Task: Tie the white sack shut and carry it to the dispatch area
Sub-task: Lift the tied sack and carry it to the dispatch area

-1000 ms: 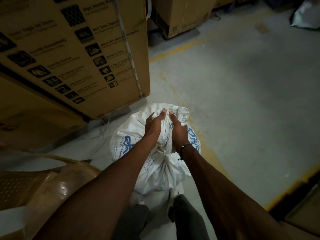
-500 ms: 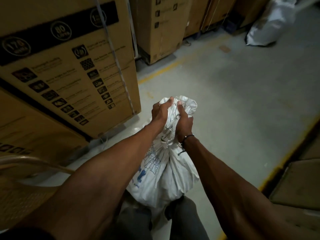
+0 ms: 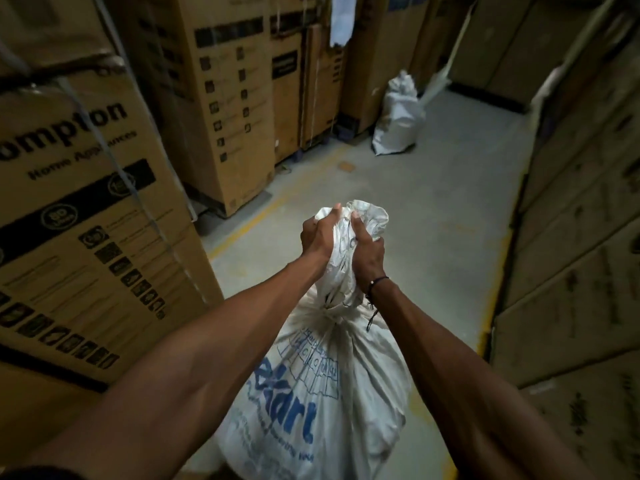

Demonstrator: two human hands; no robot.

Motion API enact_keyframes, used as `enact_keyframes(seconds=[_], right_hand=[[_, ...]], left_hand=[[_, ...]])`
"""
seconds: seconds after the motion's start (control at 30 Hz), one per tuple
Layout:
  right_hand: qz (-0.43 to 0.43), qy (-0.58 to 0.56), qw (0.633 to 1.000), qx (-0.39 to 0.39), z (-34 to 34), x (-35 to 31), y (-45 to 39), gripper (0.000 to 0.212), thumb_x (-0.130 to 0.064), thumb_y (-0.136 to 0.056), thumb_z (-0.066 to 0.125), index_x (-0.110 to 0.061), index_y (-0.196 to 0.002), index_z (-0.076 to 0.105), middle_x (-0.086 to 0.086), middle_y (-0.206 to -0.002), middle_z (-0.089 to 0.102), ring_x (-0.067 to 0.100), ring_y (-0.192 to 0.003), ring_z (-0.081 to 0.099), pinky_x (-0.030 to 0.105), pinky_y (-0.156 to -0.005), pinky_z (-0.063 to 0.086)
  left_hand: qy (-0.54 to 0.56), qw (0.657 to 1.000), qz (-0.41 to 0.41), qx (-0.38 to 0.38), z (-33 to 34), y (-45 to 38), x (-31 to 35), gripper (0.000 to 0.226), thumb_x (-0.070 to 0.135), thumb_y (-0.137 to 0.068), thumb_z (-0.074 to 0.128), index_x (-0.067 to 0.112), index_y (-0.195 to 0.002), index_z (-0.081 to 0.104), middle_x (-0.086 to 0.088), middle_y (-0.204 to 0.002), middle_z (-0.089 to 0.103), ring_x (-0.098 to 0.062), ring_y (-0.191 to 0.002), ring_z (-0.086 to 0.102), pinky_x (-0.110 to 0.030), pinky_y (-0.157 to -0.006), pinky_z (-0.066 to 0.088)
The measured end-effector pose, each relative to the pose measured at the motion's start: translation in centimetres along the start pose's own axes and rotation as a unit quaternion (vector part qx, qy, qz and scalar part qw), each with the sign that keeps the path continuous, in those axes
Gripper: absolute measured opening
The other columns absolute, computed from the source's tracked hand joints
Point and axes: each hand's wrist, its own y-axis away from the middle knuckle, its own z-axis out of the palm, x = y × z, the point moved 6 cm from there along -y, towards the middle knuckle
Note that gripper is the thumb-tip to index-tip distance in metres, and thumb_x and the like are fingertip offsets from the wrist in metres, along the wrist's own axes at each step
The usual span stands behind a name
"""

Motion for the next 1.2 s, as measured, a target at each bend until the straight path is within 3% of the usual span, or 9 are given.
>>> enact_keyframes(seconds=[0.1, 0.27, 0.4, 0.57, 0.63, 0.8, 0.87, 1.07, 1.2], right_hand=[[-0.037, -0.015, 0.999, 0.015, -2.7, -4.8, -1.3, 0.061, -0.071, -0.068, 0.076, -0.012, -0.082, 0.078, 0.002, -0.082, 0.076, 0.019, -0.08, 0.069, 0.055, -0.097, 0.06], [-0.118, -0.014, 0.992, 0.043, -7.3, -13.0, -4.3, 0.034, -0.054, -0.091, 0.076, -0.021, -0.082, 0.079, -0.001, -0.083, 0.077, 0.016, -0.08, 0.071, 0.046, -0.091, 0.062], [-0.166, -0.028, 0.984, 0.06, -11.5, -19.0, -6.7, 0.049, -0.052, -0.093, 0.075, -0.003, -0.089, 0.076, -0.003, -0.081, 0.073, 0.014, -0.079, 0.066, 0.038, -0.081, 0.058], [-0.216, -0.016, 0.973, 0.076, -15.8, -26.0, -9.1, 0.034, -0.052, -0.096, 0.074, -0.025, -0.075, 0.076, -0.012, -0.077, 0.074, 0.01, -0.074, 0.066, 0.033, -0.077, 0.056], [-0.237, -0.013, 0.969, 0.074, -17.1, -28.9, -10.3, 0.037, -0.055, -0.093, 0.075, -0.024, -0.073, 0.077, -0.012, -0.077, 0.075, 0.01, -0.076, 0.068, 0.036, -0.082, 0.059], [-0.264, 0.007, 0.959, 0.102, -21.1, -35.2, -14.0, 0.042, -0.062, -0.09, 0.073, -0.024, -0.073, 0.078, -0.002, -0.079, 0.078, 0.019, -0.075, 0.07, 0.043, -0.083, 0.059], [-0.272, 0.015, 0.955, 0.121, -22.9, -37.5, -16.0, 0.045, -0.066, -0.087, 0.073, -0.024, -0.072, 0.078, 0.002, -0.083, 0.081, 0.024, -0.08, 0.073, 0.048, -0.089, 0.059], [-0.309, 0.01, 0.937, 0.159, -29.1, -43.1, -23.5, 0.04, -0.056, -0.092, 0.075, -0.024, -0.068, 0.072, 0.0, -0.077, 0.073, 0.018, -0.077, 0.066, 0.047, -0.082, 0.059], [-0.318, 0.01, 0.933, 0.167, -32.6, -46.1, -31.6, 0.05, -0.083, -0.071, 0.075, -0.032, -0.072, 0.08, 0.005, -0.087, 0.082, 0.038, -0.095, 0.079, 0.06, -0.094, 0.061]], left_hand=[[0.003, 0.999, 0.03, -0.03, 4.6, 0.3, 3.3, 0.049, 0.061, -0.074, 0.076, 0.014, -0.085, 0.081, -0.002, -0.088, 0.082, -0.027, -0.089, 0.078, -0.048, -0.089, 0.063], [0.019, 0.993, 0.096, -0.071, 12.7, 0.8, 9.7, 0.047, 0.057, -0.08, 0.075, 0.012, -0.093, 0.081, -0.004, -0.095, 0.082, -0.027, -0.095, 0.077, -0.04, -0.084, 0.06], [0.034, 0.982, 0.152, -0.107, 19.1, 2.0, 14.4, 0.051, 0.054, -0.085, 0.073, 0.004, -0.092, 0.08, -0.011, -0.097, 0.082, -0.022, -0.086, 0.074, -0.037, -0.078, 0.057], [0.067, 0.968, 0.203, -0.133, 26.3, 2.8, 19.6, 0.046, 0.057, -0.077, 0.075, 0.012, -0.082, 0.077, -0.016, -0.088, 0.079, -0.023, -0.078, 0.07, -0.051, -0.073, 0.061], [0.095, 0.963, 0.215, -0.129, 29.0, 2.8, 21.7, 0.036, 0.044, -0.086, 0.075, 0.008, -0.084, 0.076, -0.018, -0.088, 0.078, -0.024, -0.078, 0.071, -0.048, -0.072, 0.061], [0.085, 0.966, 0.203, -0.135, 36.7, 0.9, 25.6, 0.055, 0.07, -0.074, 0.077, 0.015, -0.076, 0.078, -0.005, -0.088, 0.082, -0.03, -0.096, 0.077, -0.058, -0.095, 0.059], [0.09, 0.958, 0.224, -0.155, 39.7, 2.1, 27.4, 0.046, 0.054, -0.086, 0.07, 0.01, -0.077, 0.078, -0.006, -0.084, 0.081, -0.031, -0.089, 0.077, -0.051, -0.088, 0.06], [0.111, 0.951, 0.224, -0.182, 50.6, -0.1, 30.4, 0.041, 0.051, -0.081, 0.069, 0.012, -0.071, 0.077, -0.007, -0.083, 0.081, -0.032, -0.089, 0.078, -0.05, -0.086, 0.063], [0.128, 0.944, 0.231, -0.199, 58.6, -3.7, 32.4, 0.037, 0.048, -0.085, 0.072, 0.014, -0.073, 0.079, -0.003, -0.082, 0.081, -0.024, -0.078, 0.074, -0.04, -0.078, 0.059]])
